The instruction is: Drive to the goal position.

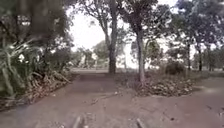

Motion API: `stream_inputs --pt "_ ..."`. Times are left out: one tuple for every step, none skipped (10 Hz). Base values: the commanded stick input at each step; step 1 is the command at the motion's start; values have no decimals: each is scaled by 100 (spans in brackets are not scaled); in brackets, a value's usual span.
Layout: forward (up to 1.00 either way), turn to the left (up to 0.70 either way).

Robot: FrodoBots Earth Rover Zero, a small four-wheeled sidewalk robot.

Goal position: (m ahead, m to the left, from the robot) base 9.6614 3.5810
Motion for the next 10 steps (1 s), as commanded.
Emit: stream_inputs --pt "0 60" --pt "0 60" --pt "0 60" --pt "0 60" --pt "0 60" --pt "0 60" --pt "0 57" --pt "0 53" --pt "0 49" --pt "0 0"
